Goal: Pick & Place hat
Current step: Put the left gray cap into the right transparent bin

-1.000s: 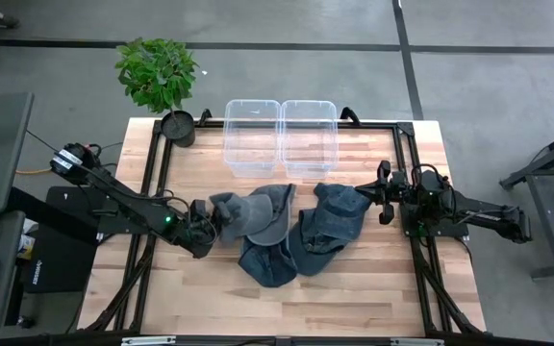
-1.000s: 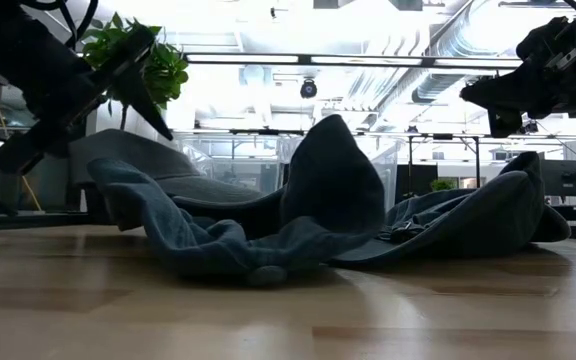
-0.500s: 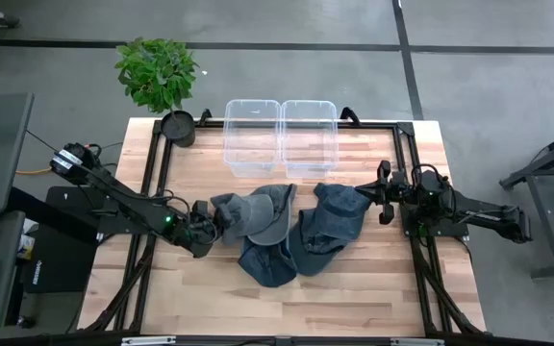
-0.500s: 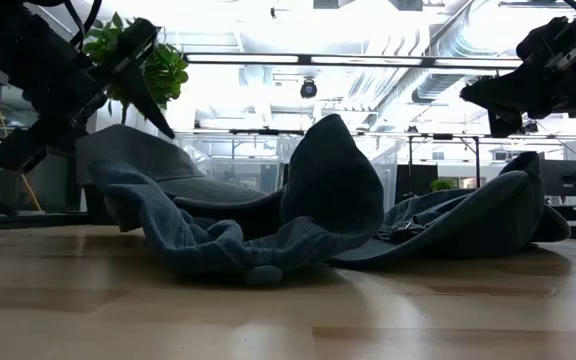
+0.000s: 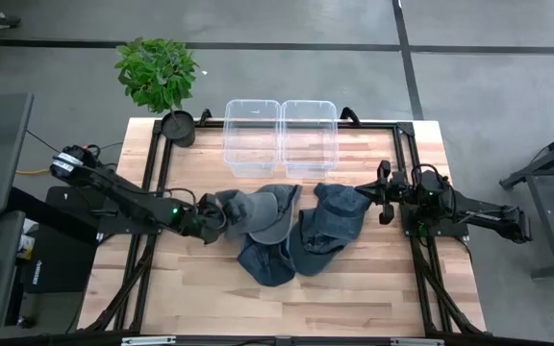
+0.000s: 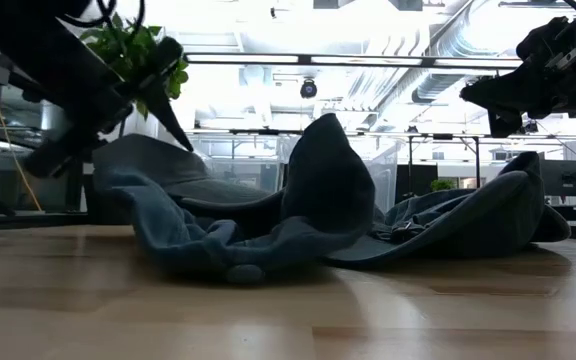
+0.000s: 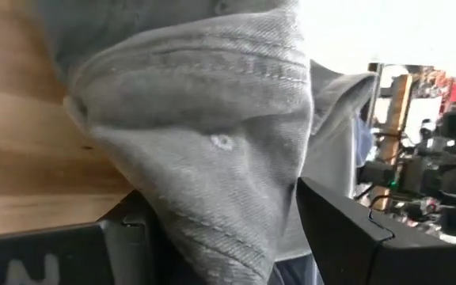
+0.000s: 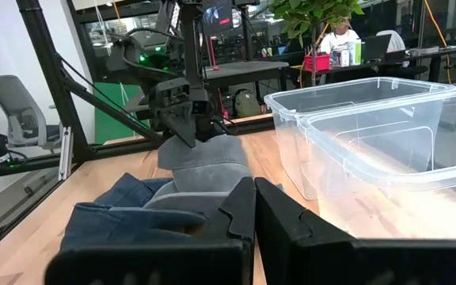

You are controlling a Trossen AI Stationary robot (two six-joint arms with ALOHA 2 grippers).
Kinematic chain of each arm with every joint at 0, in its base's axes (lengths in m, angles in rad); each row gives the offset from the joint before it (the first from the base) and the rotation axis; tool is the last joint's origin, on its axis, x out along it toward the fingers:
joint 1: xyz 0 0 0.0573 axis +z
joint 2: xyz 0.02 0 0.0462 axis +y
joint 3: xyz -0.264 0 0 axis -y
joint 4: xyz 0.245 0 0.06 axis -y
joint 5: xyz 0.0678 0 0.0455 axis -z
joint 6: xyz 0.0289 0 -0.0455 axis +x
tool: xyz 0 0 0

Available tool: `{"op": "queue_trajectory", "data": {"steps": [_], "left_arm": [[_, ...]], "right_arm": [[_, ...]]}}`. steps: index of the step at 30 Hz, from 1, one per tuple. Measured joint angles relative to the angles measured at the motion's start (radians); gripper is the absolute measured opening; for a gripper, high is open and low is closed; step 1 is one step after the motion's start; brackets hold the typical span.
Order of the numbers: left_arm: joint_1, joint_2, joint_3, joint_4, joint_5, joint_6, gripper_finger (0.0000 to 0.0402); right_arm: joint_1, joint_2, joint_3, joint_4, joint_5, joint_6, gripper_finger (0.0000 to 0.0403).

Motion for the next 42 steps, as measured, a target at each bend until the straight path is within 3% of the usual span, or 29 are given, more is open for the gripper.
{"op": "queue_trajectory", "data": {"steps": [6,21,26,32,42], "left_arm": [[0.062,0.005,0.000,0.018,0.149,0.065,0.0209],[0.096,0.012,0.000,0.038,0.209,0.105,0.0203],[0.096,0.012,0.000,0.036,0.216,0.107,0.0140],[0.096,0.012,0.000,0.037,0.215,0.153,0.0016],[0.096,-0.018,0.001,0.093,0.223,0.242,0.0001]], "right_arm": [[0.000,0.000,0.000,0.000,0.000,0.000,0.0001],[0.000,0.000,0.000,0.000,0.000,0.000,0.0001],[0.000,0.000,0.000,0.000,0.000,0.000,0.0001],[0.000,0.000,0.000,0.000,0.000,0.000,0.0001],[0.000,0.000,0.000,0.000,0.000,0.000,0.0001]]}}
